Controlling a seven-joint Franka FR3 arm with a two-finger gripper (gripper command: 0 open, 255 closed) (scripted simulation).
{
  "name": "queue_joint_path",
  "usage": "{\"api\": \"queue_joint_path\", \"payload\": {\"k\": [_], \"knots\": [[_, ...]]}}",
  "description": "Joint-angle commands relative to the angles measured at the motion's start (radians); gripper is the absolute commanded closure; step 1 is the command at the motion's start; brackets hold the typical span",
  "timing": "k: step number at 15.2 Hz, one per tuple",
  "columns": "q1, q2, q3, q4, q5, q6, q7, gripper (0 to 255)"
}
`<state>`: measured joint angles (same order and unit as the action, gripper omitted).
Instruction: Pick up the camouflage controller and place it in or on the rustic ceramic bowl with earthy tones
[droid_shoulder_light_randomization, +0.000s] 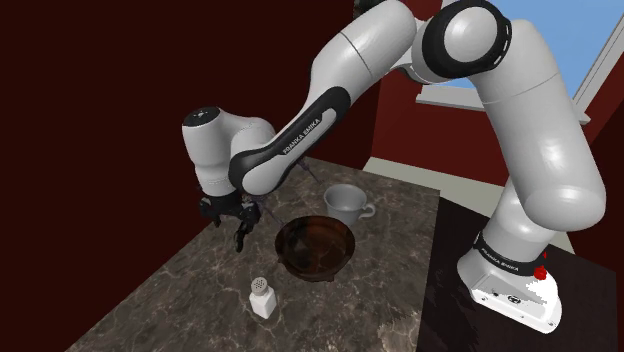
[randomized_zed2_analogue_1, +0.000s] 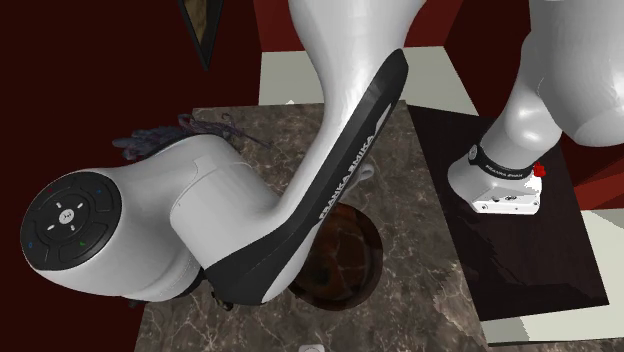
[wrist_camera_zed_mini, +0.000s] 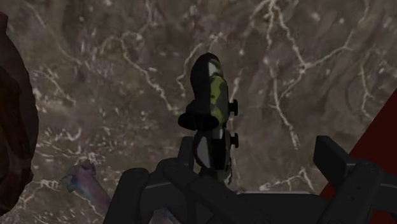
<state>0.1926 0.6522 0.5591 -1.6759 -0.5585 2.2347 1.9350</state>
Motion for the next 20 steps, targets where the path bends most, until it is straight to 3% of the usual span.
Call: {"api": "queue_joint_path", "payload": {"k": [1, 4, 5, 14, 20], "knots": [[0.0, 0.001, -0.001, 0.0, -0.001, 0.001, 0.0, 0], [0.0, 0.001, -0.001, 0.0, -0.001, 0.001, 0.0, 0], [0.0, 0.001, -0.001, 0.0, -0.001, 0.001, 0.0, 255], [0.0, 0.001, -0.001, 0.0, -0.001, 0.001, 0.001, 255], [-0.014, -0.044, 0.023, 0.011, 0.032, -0.05, -0.023, 255]]}}
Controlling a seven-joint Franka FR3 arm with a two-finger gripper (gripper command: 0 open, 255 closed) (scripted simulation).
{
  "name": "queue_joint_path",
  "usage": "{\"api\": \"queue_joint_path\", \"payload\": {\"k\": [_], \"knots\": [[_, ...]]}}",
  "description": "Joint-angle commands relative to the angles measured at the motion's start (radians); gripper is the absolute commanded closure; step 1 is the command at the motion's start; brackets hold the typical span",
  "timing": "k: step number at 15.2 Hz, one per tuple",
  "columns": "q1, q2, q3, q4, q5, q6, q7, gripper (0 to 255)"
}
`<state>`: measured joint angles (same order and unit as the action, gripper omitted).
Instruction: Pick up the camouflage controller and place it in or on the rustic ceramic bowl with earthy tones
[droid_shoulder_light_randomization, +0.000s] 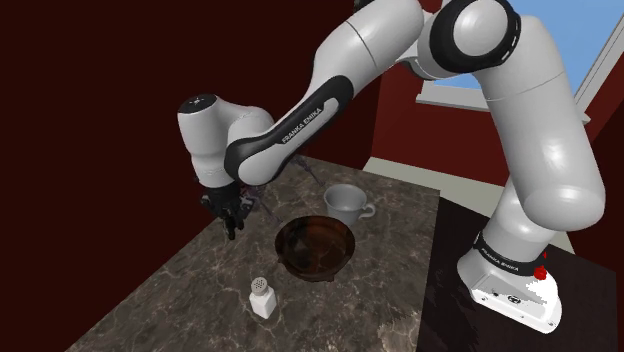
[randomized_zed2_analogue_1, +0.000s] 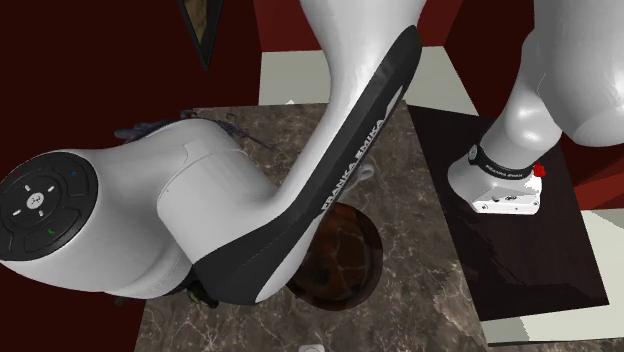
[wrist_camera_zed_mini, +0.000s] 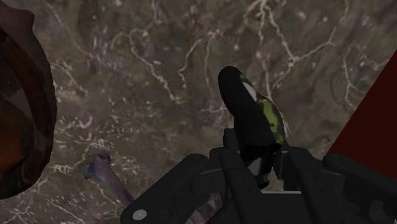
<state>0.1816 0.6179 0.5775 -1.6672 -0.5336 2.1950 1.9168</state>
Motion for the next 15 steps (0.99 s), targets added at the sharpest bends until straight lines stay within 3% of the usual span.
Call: {"api": "queue_joint_path", "payload": {"k": [1, 15], "knots": [[-0.005, -0.017, 0.008, 0.005, 0.012, -0.019, -0.009, 255], [-0.026, -0.102, 0.051, 0.069, 0.08, -0.153, -0.062, 255]]}}
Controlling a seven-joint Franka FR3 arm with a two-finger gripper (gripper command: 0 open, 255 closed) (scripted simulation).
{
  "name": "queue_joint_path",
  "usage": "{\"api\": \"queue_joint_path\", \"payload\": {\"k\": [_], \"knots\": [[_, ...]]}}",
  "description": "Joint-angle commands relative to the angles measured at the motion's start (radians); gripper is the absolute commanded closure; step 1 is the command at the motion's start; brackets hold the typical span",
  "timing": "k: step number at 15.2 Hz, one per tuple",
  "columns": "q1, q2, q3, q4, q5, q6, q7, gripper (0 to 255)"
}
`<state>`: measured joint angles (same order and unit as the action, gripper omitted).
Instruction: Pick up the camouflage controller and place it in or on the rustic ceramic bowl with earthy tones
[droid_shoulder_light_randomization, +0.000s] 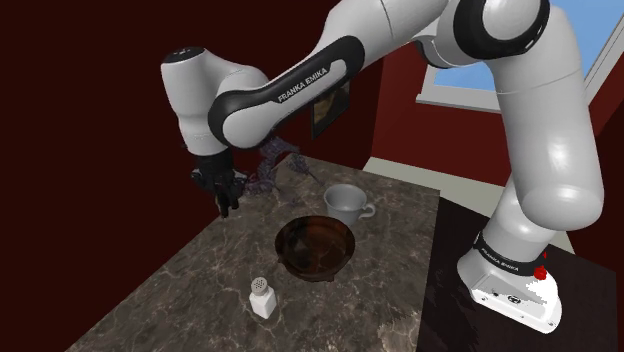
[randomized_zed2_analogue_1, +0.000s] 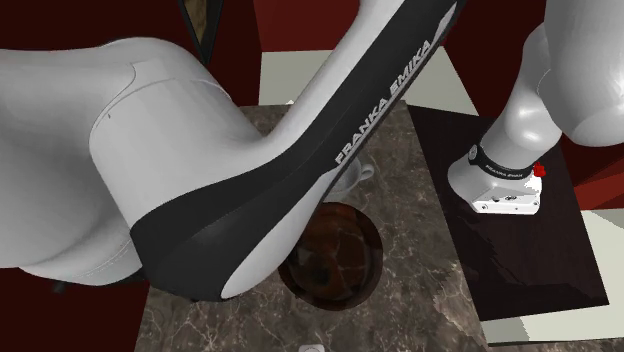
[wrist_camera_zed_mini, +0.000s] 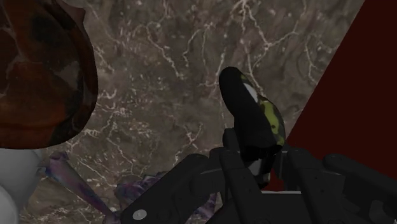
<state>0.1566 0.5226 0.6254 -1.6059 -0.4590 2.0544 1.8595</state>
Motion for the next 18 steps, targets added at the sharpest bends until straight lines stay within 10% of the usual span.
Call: {"api": "queue_joint_path", "payload": {"k": [1, 12, 18], "knots": [[-0.002, -0.011, 0.006, 0.014, 0.01, -0.023, -0.008, 255], [-0.003, -0.051, 0.025, 0.097, 0.046, -0.135, -0.042, 255], [-0.124, -0.329, 0.092, -0.25, 0.195, -0.014, -0.069, 255]]}}
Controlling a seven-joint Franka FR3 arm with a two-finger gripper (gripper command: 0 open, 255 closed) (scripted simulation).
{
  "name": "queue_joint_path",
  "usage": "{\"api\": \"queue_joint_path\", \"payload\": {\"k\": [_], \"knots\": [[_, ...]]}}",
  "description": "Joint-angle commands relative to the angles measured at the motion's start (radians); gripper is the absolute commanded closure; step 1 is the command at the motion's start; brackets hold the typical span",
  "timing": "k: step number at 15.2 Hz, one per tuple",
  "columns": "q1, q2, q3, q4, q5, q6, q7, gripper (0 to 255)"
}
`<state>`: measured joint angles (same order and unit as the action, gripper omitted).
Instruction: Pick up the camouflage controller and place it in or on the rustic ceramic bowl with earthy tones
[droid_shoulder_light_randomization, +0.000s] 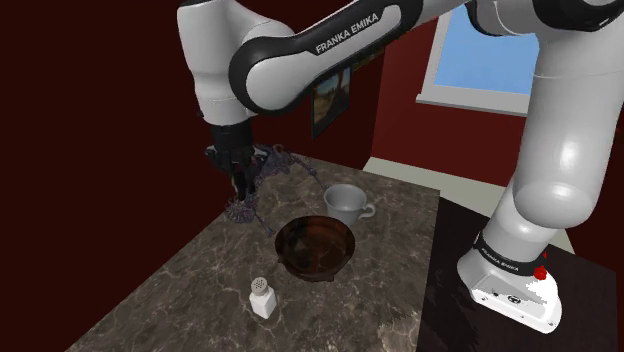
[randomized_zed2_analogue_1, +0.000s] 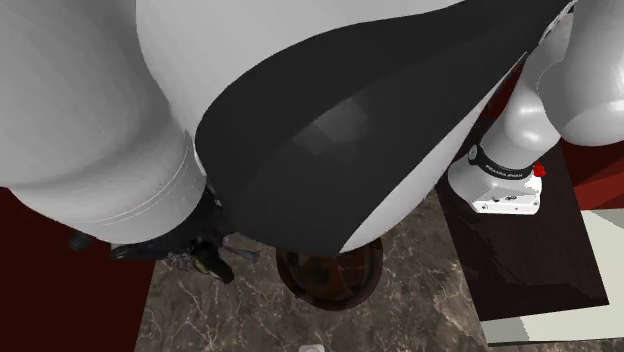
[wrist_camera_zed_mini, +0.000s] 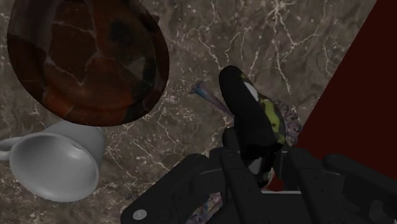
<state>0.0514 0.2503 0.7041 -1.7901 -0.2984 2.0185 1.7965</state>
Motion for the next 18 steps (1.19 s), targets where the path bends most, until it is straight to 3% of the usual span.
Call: {"api": "queue_joint_path", "payload": {"k": [1, 6, 11, 18], "knots": [[-0.034, -0.105, 0.022, -0.116, 0.067, 0.037, -0.019, 255], [-0.057, -0.358, 0.028, -0.342, 0.257, 0.086, -0.113, 255], [0.014, -0.613, -0.027, -0.542, 0.434, 0.076, -0.207, 255], [0.008, -0.568, -0.001, -0.603, 0.416, 0.177, -0.182, 255]]}}
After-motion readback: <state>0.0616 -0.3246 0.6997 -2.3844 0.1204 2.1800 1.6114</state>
